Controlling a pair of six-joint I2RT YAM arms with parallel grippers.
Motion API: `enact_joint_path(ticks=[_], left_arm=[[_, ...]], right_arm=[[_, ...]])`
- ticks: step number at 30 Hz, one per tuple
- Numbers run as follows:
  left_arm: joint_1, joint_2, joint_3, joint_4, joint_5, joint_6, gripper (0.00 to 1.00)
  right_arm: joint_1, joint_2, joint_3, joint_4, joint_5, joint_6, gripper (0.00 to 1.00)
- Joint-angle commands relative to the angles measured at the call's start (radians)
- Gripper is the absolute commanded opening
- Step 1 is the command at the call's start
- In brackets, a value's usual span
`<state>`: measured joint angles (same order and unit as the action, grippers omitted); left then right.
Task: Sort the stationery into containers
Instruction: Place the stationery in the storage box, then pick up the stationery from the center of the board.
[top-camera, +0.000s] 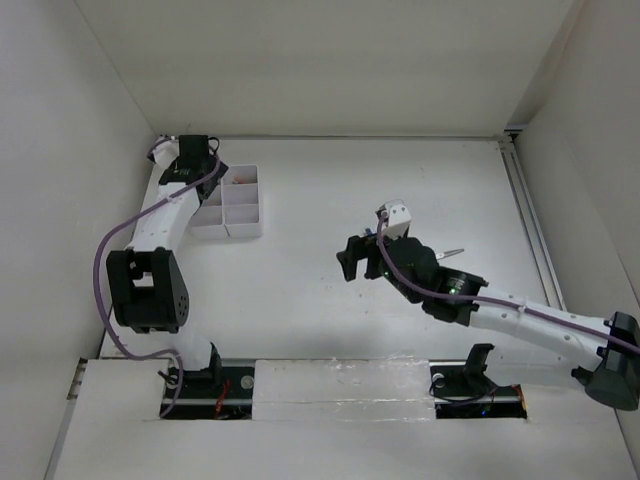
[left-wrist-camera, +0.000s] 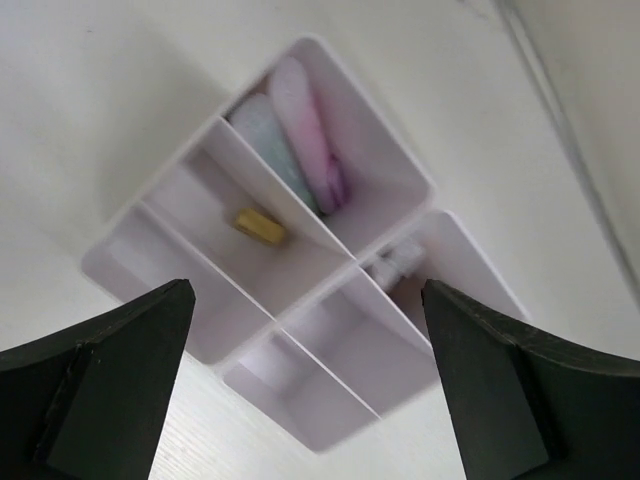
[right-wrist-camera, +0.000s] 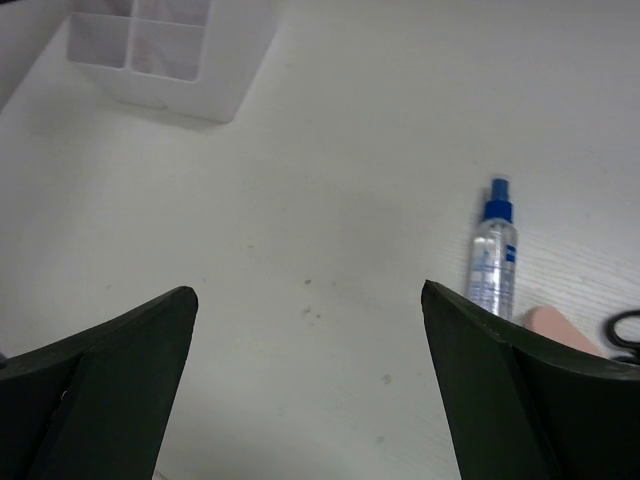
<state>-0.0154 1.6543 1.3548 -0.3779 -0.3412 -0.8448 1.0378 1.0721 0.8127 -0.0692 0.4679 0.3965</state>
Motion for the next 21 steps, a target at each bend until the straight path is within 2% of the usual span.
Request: enact_joint_path(ticks=[1, 3, 4, 6, 8, 9, 11, 16, 21], left_arm=[[-0.072, -0.129, 0.056, 0.024, -0.022, 0.053, 0.98], [-0.11, -0.154, 0.056, 0.008, -0.045, 0.076, 1.0], [-0.15, -0.178, 0.056, 0.008, -0.045, 0.085, 1.0], [-0.201, -0.205, 0.046, -0.001, -0.055, 0.095, 1.0], [-0.268, -0.241, 0.032, -0.015, -0.067, 0.095, 1.0], [-0.284, -0.257, -0.003, -0.015, -0.067, 0.095, 1.0], [-0.294, -0.318, -0.043, 0.007, 0.019, 0.122, 1.0], [-0.304, -0.458, -0.144, 0.034, 0.175, 0.182, 1.0], [-0.304, -0.57, -0.164, -0.05, 0.179, 0.234, 1.0]], right_arm=[[-0.082, -0.008, 0.068, -0.142, 0.061, 0.065, 1.0], [-0.14, 0.012, 0.077, -0.182, 0.014, 0.053, 1.0], [-0.18, 0.012, 0.077, -0.193, -0.08, 0.038, 1.0], [-0.303, 0.079, 0.097, -0.219, -0.173, -0.01, 1.0], [-0.346, 0.133, 0.127, -0.262, -0.219, -0.036, 1.0], [-0.357, 0.181, 0.147, -0.262, -0.233, -0.054, 1.0], [-0.357, 0.231, 0.178, -0.262, -0.244, -0.097, 1.0], [-0.395, 0.412, 0.299, -0.307, -0.264, -0.117, 0.91], [-0.395, 0.54, 0.309, -0.296, -0.264, -0.093, 0.88]])
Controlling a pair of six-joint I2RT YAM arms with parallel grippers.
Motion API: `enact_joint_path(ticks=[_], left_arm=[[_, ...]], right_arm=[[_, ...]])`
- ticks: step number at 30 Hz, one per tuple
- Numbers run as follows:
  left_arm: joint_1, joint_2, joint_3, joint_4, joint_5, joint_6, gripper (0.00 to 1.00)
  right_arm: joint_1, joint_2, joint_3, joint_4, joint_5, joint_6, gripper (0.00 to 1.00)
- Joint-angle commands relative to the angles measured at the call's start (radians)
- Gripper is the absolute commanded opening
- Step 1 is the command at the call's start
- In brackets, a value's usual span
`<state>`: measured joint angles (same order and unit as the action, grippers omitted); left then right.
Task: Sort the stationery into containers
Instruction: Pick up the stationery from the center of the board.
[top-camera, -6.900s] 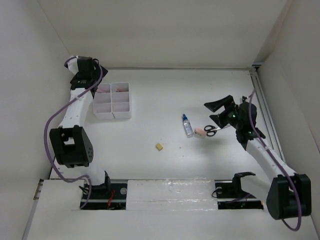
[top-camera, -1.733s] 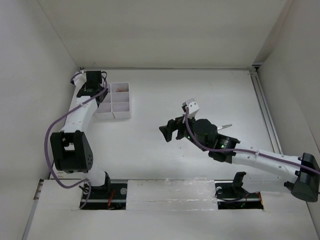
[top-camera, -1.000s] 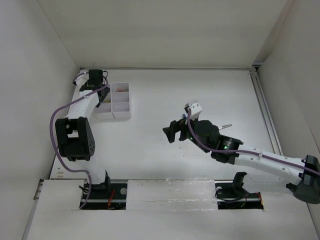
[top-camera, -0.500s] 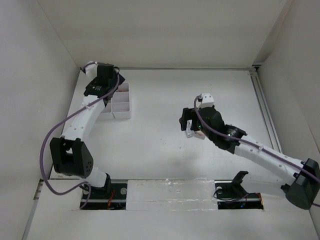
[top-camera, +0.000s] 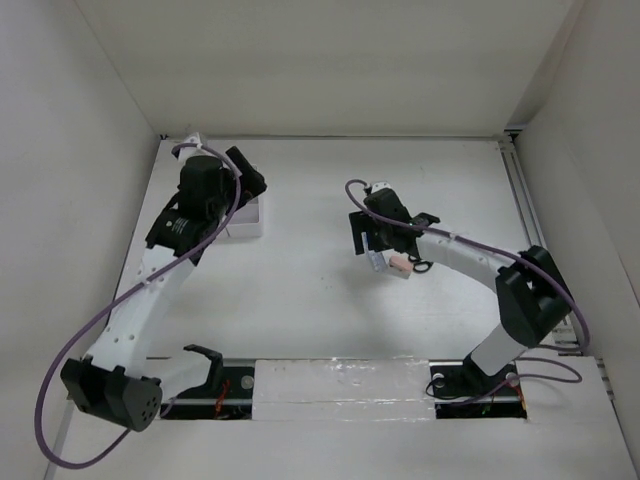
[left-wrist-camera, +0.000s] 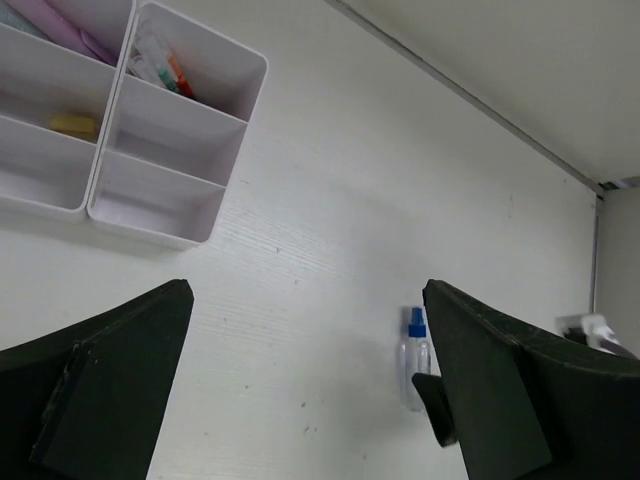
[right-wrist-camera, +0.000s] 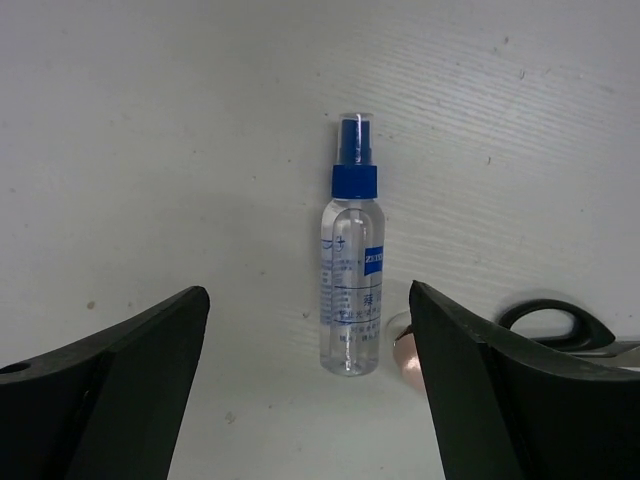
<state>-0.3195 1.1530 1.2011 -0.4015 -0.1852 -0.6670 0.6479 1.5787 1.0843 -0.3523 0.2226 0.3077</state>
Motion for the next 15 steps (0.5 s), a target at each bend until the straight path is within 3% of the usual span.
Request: enact_joint_path(ticks=[1, 6, 8, 11, 15], left_arm=[[0.0, -0.094, -0.011, -0.049, 0.023, 0.072, 1.0], [0.0, -0.13, -0.02, -0.069, 0.012, 0.104, 1.0], [0.0, -0.13, -0.02, -0.069, 0.012, 0.104, 1.0], [0.0, -0.119, -0.029, -0.069, 0.023, 0.104, 1.0], [0.0, -0.119, -0.038, -0.06, 0.042, 0.104, 1.0]], right_arm=[[-0.005, 0.053, 0.051, -0.013, -0.008, -0.004, 0.86], [0.004, 0.165, 0.077, -0.013, 0.001, -0.004, 0.82], [0.013, 0.175, 0.077, -0.013, -0.008, 0.007, 0.77], [0.024, 0.175, 0.063, -0.001, 0.001, 0.017, 0.77], [0.045, 0.195, 0.042, -0.001, 0.001, 0.028, 0.57]])
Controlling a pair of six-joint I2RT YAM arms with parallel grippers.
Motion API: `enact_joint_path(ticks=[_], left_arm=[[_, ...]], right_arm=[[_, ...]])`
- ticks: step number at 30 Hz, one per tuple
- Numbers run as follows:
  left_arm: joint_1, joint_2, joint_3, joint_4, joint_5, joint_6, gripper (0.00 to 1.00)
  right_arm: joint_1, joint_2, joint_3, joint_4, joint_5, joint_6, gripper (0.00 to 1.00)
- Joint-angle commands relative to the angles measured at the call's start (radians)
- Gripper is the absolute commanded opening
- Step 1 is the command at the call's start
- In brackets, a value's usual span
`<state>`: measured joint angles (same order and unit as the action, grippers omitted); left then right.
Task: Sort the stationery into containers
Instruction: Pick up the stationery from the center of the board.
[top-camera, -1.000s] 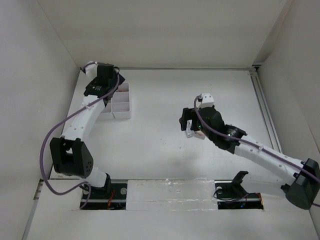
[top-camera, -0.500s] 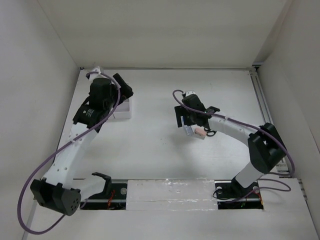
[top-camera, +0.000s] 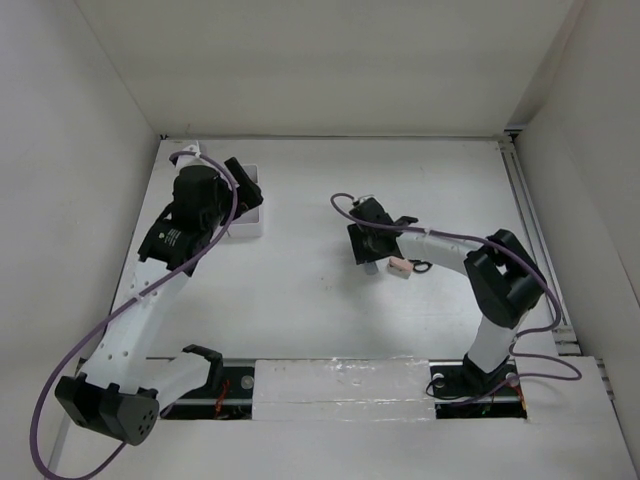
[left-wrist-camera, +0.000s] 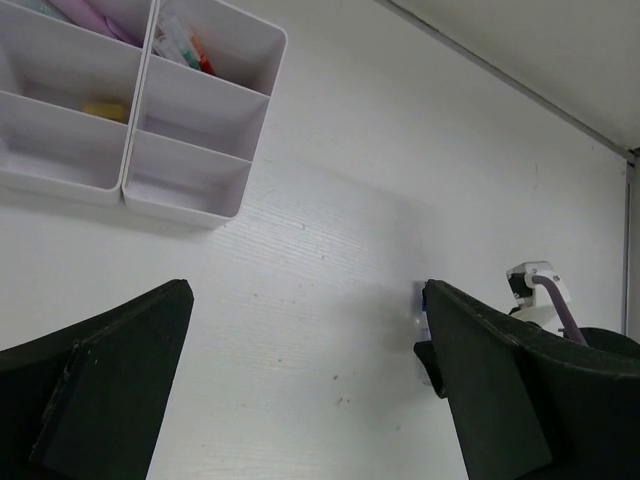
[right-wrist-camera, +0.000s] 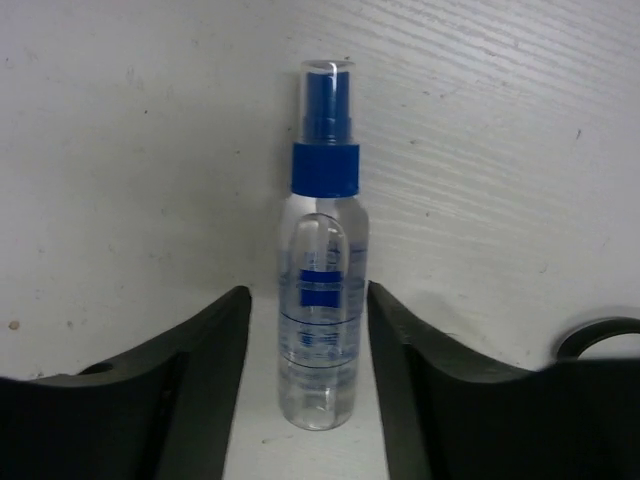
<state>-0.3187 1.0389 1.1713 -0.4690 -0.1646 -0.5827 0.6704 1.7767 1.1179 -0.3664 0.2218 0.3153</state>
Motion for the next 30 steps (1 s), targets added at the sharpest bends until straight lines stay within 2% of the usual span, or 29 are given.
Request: enact_joint_path(ticks=[1, 6, 9, 10, 12, 16, 20, 27, 30], left_arm=[[0.0, -0.005, -0.009, 0.007, 0.022, 0.02, 1.0], [0.0, -0.014, -0.019, 0.007, 0.022, 0.02, 1.0], [0.0, -0.023, -0.041, 0.007, 0.036, 0.011, 1.0], [0.0, -0.023, -0.041, 0.019, 0.052, 0.011, 1.0], [0.0, -0.023, -0.09, 0.059, 0.109, 0.001, 1.0], [0.0, -0.023, -0.191, 0.182, 0.378, -0.023, 1.0], [0.0, -0.013, -0.292, 0.349, 0.596, -0.081, 1.0], [0.0, 0.03, -0.378, 0.542, 0.781, -0.16, 1.0], [0.0, 0.039, -0.389, 0.601, 0.816, -0.183, 1.0]], right_arm=[[0.034, -0.003, -0.006, 0.014, 0.002, 0.021, 0.53], [0.043, -0.003, -0.044, 0.035, -0.008, 0.044, 0.39], [0.043, 0.007, -0.072, 0.046, -0.038, 0.044, 0.19], [0.053, 0.007, -0.084, 0.07, -0.048, 0.044, 0.0], [0.063, -0.041, -0.112, 0.099, -0.081, 0.054, 0.0], [0.089, -0.241, -0.182, 0.217, -0.143, 0.054, 0.0], [0.103, -0.358, -0.204, 0.305, -0.225, 0.054, 0.0], [0.162, -0.416, -0.167, 0.426, -0.249, 0.103, 0.0], [0.173, -0.427, -0.132, 0.454, -0.275, 0.113, 0.0]])
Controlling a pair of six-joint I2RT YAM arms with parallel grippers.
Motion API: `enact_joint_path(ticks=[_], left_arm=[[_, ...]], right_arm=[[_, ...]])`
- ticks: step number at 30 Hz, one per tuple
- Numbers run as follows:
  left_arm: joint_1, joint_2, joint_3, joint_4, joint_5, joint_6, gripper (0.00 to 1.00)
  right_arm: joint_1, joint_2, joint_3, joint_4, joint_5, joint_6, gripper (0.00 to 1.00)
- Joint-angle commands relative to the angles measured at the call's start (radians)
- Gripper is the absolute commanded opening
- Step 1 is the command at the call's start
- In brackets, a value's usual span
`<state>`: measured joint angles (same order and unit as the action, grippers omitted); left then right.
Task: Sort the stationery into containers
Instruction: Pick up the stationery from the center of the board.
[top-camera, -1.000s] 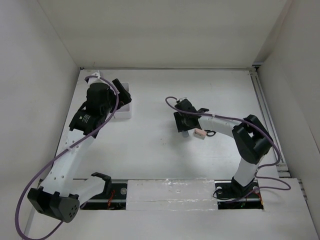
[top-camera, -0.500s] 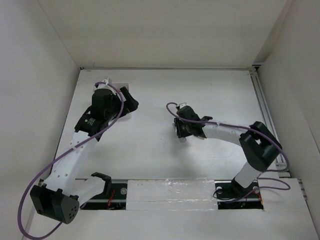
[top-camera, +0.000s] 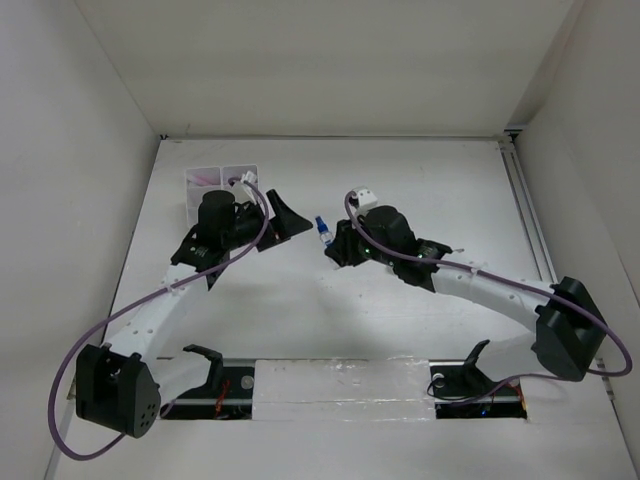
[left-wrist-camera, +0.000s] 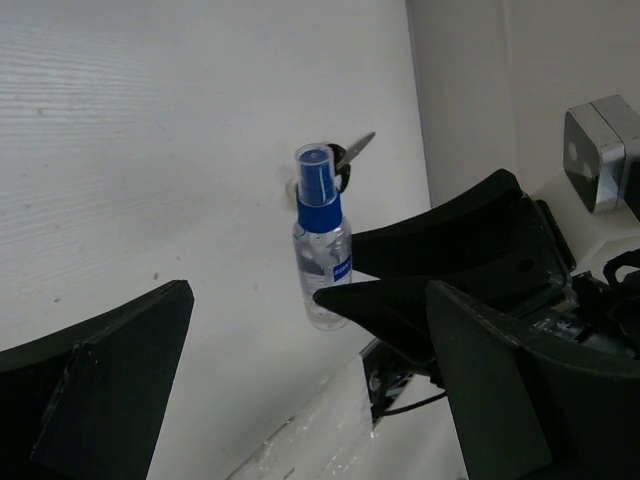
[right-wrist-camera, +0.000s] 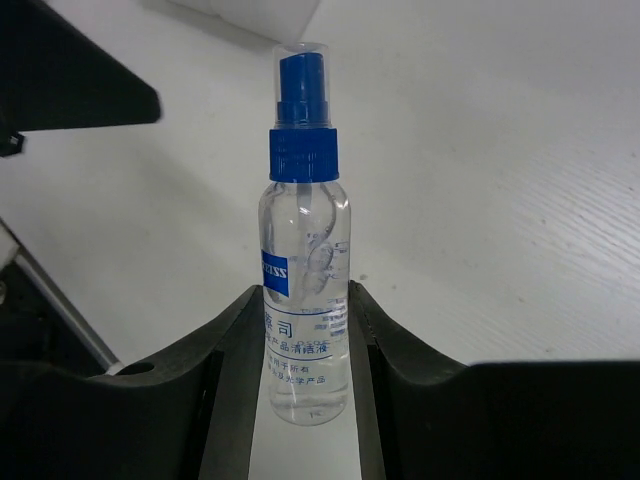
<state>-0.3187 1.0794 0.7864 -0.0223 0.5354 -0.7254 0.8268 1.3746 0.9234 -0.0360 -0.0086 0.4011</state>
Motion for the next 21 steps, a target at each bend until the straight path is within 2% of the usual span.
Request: enact_joint_path(ticks=[1, 6, 10, 14, 15, 19, 20, 21], left_arm=[[0.0, -0.001, -0.004, 0.166, 0.133, -0.052, 1.0], [0.0, -0.001, -0.024, 0.213, 0.159, -0.074, 0.94], [0.0, -0.001, -0.045, 0.231, 0.159, -0.074, 0.83], [0.0, -0.001, -0.056, 0.252, 0.169, -0.074, 0.63], [0.0, -0.001, -0.056, 0.252, 0.169, -0.074, 0.56], [0.0, -0.001, -0.065, 0.272, 0.178, -0.074, 0.41], [0.0, -0.001, -0.065, 0.272, 0.178, -0.065, 0.29], [0.0, -0.001, -0.065, 0.272, 0.178, -0.065, 0.22]], right_arm=[[0.029, -0.025, 0.075, 0.146, -0.069, 0.027, 0.0], [0.067, 0.017, 0.15, 0.169, -0.08, 0.027, 0.0], [0.078, 0.04, 0.189, 0.202, -0.119, 0.047, 0.0], [0.078, 0.081, 0.219, 0.212, -0.14, 0.056, 0.0], [0.087, 0.09, 0.219, 0.212, -0.14, 0.056, 0.0], [0.087, 0.11, 0.219, 0.248, -0.162, 0.085, 0.0], [0.087, 0.11, 0.219, 0.248, -0.162, 0.085, 0.0], [0.087, 0.119, 0.229, 0.248, -0.162, 0.085, 0.0]])
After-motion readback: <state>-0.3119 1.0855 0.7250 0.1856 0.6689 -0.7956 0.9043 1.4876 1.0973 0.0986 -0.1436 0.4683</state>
